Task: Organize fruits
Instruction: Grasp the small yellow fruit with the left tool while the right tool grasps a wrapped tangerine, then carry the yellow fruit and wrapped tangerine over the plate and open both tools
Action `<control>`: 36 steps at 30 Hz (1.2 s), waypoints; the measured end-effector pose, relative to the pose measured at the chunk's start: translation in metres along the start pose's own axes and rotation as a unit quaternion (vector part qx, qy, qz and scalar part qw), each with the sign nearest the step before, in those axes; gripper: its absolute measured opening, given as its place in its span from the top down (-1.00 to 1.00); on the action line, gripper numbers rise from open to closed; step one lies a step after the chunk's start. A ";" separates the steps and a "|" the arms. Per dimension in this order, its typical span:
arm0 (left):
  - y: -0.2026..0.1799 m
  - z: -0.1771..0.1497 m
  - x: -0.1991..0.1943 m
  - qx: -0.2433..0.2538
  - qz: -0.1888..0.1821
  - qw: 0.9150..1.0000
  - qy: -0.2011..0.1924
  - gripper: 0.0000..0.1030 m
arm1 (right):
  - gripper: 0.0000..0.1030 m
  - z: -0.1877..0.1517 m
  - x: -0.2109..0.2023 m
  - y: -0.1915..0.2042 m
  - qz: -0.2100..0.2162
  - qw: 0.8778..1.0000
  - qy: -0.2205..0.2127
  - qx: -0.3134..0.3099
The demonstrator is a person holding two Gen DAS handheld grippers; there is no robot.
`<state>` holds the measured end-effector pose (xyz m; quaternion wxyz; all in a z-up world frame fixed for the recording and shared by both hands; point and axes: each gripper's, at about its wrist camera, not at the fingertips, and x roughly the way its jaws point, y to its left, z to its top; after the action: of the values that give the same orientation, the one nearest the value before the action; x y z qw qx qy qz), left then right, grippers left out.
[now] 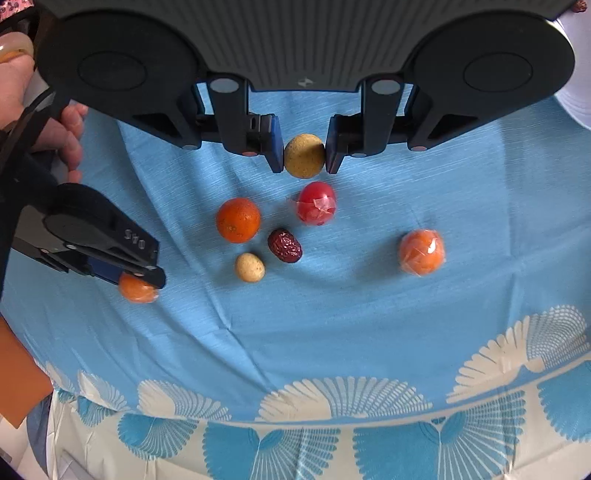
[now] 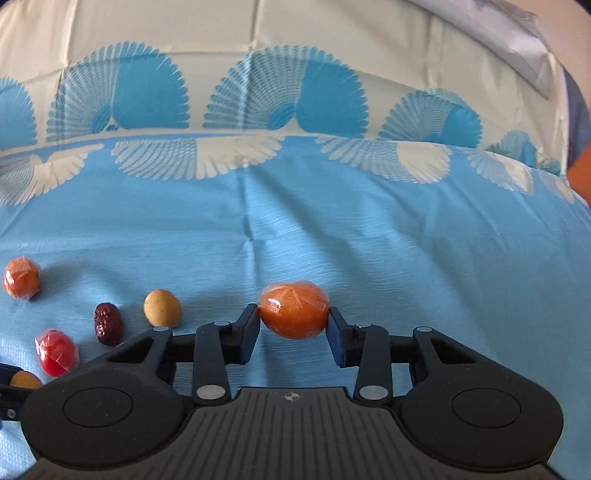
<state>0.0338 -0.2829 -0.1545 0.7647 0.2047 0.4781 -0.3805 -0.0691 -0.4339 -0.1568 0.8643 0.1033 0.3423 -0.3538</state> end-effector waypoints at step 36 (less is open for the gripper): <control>0.157 -0.273 -0.358 -0.179 0.099 0.973 -0.103 0.49 | 0.20 -0.073 -0.413 0.167 0.266 0.956 -0.016 -0.120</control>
<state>-0.0918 0.1387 0.0297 0.8681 0.0703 0.4344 -0.2299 -0.2061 -0.0585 0.0522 0.9384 0.0802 0.3287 -0.0693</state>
